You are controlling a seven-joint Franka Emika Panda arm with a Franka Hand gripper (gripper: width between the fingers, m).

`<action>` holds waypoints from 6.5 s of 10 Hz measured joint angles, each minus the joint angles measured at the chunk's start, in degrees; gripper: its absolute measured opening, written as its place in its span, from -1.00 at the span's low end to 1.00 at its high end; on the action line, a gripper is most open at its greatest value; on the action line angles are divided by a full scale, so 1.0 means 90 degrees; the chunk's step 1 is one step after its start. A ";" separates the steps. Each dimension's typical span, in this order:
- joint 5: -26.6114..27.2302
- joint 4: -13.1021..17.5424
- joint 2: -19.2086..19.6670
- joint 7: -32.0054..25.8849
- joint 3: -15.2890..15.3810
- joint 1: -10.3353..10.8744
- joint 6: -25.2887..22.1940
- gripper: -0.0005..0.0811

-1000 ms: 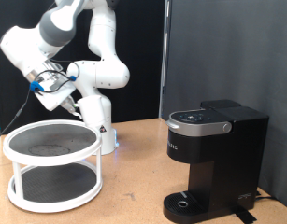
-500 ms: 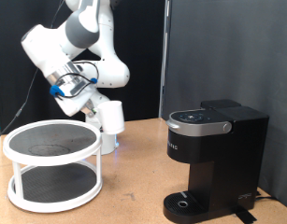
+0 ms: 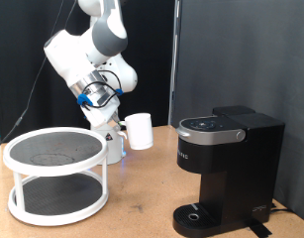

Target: Make a cup of coffee with the keurig machine

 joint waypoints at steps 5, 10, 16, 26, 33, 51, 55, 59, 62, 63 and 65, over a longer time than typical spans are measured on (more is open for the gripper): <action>-0.0339 0.0151 0.0571 0.1124 0.0578 0.0011 0.0442 -0.97; -0.0255 0.0246 0.1641 0.1185 0.1053 0.0056 0.1421 -0.97; 0.0213 0.0250 0.2536 0.0723 0.1369 0.0097 0.2302 -0.97; 0.1899 0.0613 0.3292 -0.0126 0.2259 0.0311 0.3165 -0.97; 0.2315 0.1042 0.3834 -0.0133 0.2662 0.0350 0.3505 -0.97; 0.2449 0.1071 0.3877 -0.0260 0.2667 0.0340 0.3506 -0.37; 0.2429 0.0935 0.3791 -0.0513 0.2636 0.0259 0.3147 0.76; 0.2404 0.0429 0.3250 -0.0955 0.2561 -0.0008 0.2592 0.80; 0.2483 0.0300 0.3098 -0.0953 0.2586 -0.0009 0.2630 0.81; 0.2539 0.0301 0.3095 -0.0949 0.2619 -0.0001 0.2672 0.81; 0.2656 0.0314 0.3095 -0.0936 0.2706 0.0035 0.2762 0.81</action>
